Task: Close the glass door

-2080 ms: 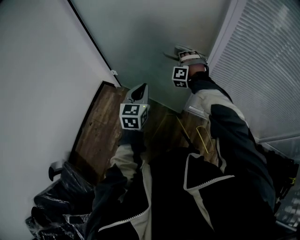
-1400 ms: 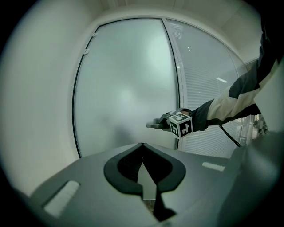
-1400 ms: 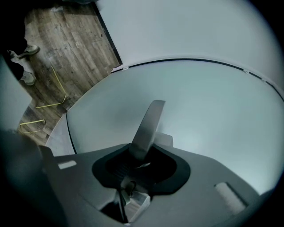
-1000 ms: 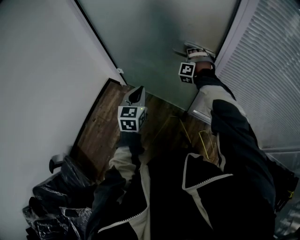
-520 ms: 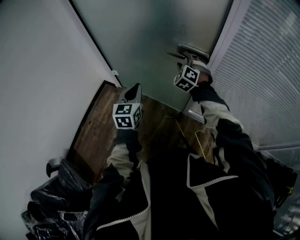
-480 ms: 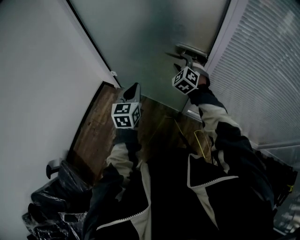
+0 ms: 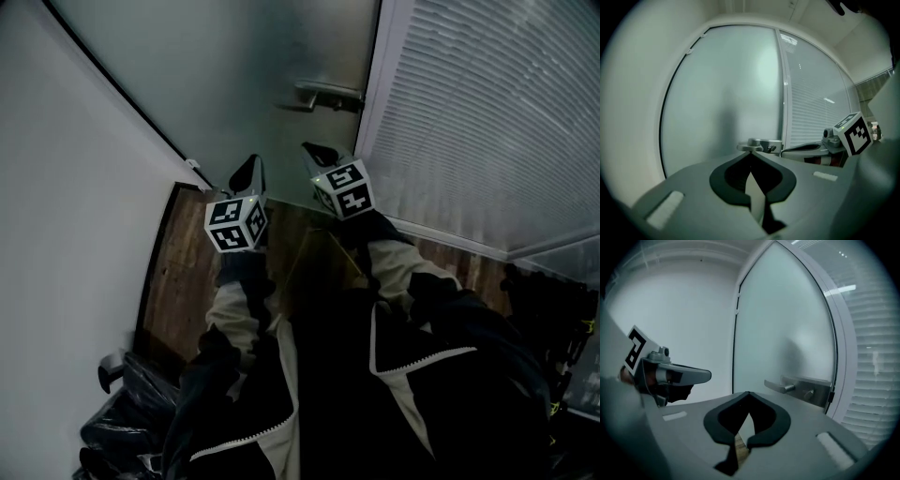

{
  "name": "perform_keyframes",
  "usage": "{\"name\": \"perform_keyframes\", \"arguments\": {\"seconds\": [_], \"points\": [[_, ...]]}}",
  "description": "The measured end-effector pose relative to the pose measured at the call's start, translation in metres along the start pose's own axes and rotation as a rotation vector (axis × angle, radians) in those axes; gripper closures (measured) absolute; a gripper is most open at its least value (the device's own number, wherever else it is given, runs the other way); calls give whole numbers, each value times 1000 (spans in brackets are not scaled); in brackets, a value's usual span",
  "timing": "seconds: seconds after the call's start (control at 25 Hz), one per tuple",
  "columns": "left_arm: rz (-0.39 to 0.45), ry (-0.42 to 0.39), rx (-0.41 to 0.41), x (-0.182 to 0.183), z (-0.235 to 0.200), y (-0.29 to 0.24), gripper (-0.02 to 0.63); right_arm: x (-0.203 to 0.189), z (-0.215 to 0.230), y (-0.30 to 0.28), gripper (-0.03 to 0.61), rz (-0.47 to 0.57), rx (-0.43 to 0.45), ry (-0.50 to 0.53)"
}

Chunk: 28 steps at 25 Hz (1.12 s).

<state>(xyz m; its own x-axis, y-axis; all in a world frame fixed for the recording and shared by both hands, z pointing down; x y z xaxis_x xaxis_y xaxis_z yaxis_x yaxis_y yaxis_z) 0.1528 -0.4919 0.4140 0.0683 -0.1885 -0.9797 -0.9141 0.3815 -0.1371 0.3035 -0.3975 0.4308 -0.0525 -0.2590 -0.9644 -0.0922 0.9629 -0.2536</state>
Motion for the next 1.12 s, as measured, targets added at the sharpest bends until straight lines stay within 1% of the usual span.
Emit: {"name": "perform_keyframes", "arguments": {"seconds": [0.12, 0.36, 0.56, 0.72, 1.12], "points": [[-5, -8, 5, -2, 9, -5, 615, -1, 6, 7, 577, -14, -8, 12], [-6, -24, 21, 1, 12, -8, 615, 8, 7, 11, 577, 5, -32, 42], [-6, -22, 34, 0, 9, -6, 615, 14, 3, 11, 577, 20, -25, 56], [-5, -25, 36, 0, 8, -3, 615, 10, 0, 10, 577, 6, -22, 50], [-5, -29, 28, -1, 8, 0, 615, 10, -5, 13, 578, 15, -22, 57]]}}
Point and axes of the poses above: the fingertips, and each gripper's own axes: y backward along the fingers, z to its right, x out of its top, the point moved 8 cm from there along y, backward along the fingers, and after that the axes turned 3 degrees about y, right-handed, at the moved point
